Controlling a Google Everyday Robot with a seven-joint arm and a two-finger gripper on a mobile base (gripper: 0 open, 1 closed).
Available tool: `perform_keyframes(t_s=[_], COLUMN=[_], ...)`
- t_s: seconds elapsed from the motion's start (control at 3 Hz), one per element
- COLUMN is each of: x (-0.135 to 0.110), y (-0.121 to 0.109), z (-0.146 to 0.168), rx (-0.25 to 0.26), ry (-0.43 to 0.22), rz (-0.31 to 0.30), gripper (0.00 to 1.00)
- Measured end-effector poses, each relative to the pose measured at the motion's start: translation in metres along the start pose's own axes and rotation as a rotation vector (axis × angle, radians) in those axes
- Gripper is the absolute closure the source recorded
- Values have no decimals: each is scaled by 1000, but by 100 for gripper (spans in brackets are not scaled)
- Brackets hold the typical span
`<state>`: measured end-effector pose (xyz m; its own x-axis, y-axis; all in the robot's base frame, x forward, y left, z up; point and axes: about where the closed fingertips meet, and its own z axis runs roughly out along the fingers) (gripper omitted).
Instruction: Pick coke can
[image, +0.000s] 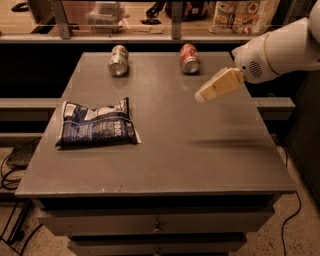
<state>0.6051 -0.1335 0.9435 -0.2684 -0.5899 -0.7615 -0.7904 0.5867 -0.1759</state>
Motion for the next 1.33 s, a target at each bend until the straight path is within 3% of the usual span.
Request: perform_keyframes(t_s=[0.67, 1.33], x=[-4, -7], y=[-17, -76], z=[37, 70], rx=[30, 142], ry=[-85, -184], rz=[85, 173], gripper=[0, 0])
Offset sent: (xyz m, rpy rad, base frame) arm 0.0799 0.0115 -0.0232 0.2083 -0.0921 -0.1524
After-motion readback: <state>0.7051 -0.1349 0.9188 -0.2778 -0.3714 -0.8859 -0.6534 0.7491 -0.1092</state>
